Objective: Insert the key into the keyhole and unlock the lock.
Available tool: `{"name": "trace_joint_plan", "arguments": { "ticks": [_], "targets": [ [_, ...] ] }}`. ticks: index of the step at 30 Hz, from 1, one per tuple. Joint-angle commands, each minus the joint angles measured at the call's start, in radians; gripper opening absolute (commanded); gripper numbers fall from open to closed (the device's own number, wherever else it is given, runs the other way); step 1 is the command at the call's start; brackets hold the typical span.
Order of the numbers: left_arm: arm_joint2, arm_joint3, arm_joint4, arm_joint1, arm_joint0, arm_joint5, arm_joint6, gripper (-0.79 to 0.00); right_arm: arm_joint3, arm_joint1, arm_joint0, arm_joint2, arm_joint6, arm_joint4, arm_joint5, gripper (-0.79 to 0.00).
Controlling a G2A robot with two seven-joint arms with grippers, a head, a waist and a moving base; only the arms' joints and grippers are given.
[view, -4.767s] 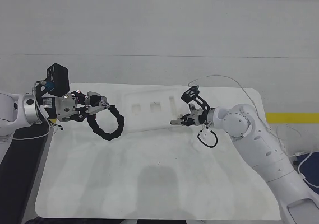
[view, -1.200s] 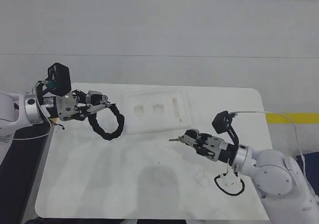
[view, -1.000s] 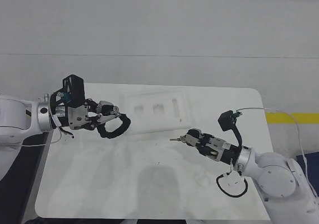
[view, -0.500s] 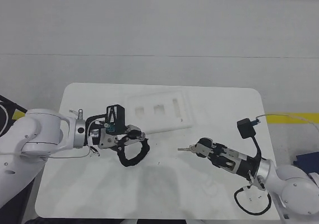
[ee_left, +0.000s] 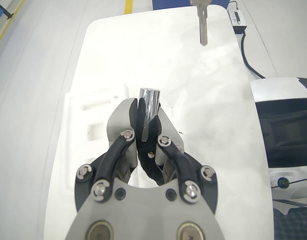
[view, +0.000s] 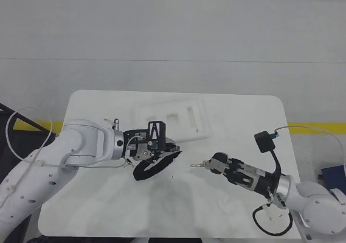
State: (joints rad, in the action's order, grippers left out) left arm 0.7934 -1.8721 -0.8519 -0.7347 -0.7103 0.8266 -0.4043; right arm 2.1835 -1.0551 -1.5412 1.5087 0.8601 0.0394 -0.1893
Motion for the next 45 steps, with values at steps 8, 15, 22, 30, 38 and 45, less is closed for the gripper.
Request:
{"name": "trace_joint_plan", "arguments": {
  "ticks": [8,15,22,30,38,45],
  "targets": [
    [-0.064,0.102,-0.251,-0.056,0.056,0.108,0.258,-0.785,0.025,0.002,0.020,-0.039,-0.059,0.146,0.019,-0.785],
    [-0.094,0.167,-0.385,-0.087,0.070,0.136,0.420,-0.785,0.061,0.001,0.000,-0.061,-0.142,0.272,0.061,-0.785],
    [-0.106,0.202,-0.382,-0.098,0.067,0.154,0.457,-0.785,0.075,0.000,-0.008,-0.068,-0.199,0.323,0.064,-0.785],
    [-0.106,0.202,-0.382,-0.098,0.067,0.154,0.457,-0.785,0.075,0.000,-0.008,-0.068,-0.199,0.323,0.064,-0.785],
    [-0.091,0.184,-0.402,-0.098,0.048,0.099,0.449,-0.785,0.122,0.002,-0.022,-0.071,-0.149,0.336,0.156,-0.785],
    [-0.051,0.159,-0.495,-0.094,-0.021,-0.018,0.539,-0.785,0.167,0.002,-0.053,-0.081,-0.176,0.403,0.225,-0.785]
  ]
}}
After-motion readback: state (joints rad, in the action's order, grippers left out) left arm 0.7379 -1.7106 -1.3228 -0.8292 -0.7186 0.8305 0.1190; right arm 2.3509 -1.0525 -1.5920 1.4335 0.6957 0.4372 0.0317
